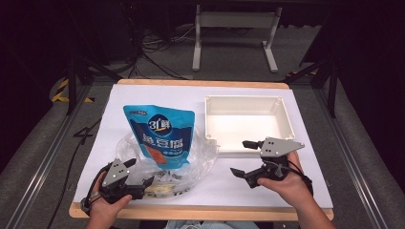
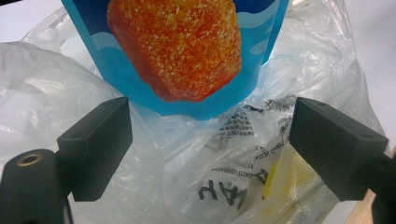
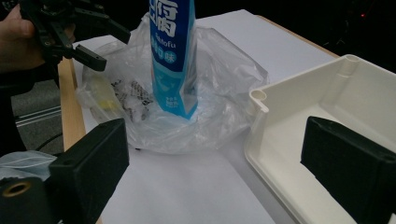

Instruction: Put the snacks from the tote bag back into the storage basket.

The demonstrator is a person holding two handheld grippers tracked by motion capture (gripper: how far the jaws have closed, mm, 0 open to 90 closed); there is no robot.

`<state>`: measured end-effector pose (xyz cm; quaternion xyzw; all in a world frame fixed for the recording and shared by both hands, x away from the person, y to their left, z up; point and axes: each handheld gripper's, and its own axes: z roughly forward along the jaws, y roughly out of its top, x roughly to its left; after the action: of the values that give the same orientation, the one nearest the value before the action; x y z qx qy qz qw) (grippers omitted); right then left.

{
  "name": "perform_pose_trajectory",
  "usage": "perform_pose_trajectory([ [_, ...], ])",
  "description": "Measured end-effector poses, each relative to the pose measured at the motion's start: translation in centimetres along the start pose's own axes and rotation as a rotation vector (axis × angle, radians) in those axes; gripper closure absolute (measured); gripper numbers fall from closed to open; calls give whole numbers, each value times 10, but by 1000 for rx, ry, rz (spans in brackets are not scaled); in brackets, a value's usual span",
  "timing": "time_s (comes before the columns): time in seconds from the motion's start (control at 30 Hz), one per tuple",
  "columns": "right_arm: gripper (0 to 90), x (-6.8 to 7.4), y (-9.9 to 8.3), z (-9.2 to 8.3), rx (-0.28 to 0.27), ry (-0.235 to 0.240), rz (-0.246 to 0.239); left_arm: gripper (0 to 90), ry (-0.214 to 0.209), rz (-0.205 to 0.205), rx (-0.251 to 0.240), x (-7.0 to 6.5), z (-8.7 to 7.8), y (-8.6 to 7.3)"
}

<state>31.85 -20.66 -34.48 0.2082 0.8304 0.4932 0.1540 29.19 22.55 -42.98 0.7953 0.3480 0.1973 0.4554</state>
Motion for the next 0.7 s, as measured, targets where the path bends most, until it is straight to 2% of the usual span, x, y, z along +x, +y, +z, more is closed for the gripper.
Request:
perform_pose_trajectory([
  [0.1, 55, 0, 7, 5, -4, 15, -6, 142, 0, 1, 0, 0, 0, 0],
  [0.23, 52, 1, 14, 12, -23, -12, -12, 143, 0, 4, -1, 0, 0, 0],
  [0.33, 51, 1, 18, 16, -31, 8, -16, 142, -1, 2, -1, 0, 0, 0],
  [0.37, 53, 0, 22, 23, -42, 26, -7, 142, -1, 2, -1, 0, 0, 0],
  [0.47, 53, -1, 28, 34, -52, 42, -14, 142, 0, 6, 1, -1, 0, 1],
  [0.6, 49, -2, 35, 49, -56, 99, -14, 143, -2, 6, -3, -1, 0, 0],
  [0.7, 49, 0, 39, 57, -50, 112, -21, 142, -2, 6, -2, 0, 0, 0],
])
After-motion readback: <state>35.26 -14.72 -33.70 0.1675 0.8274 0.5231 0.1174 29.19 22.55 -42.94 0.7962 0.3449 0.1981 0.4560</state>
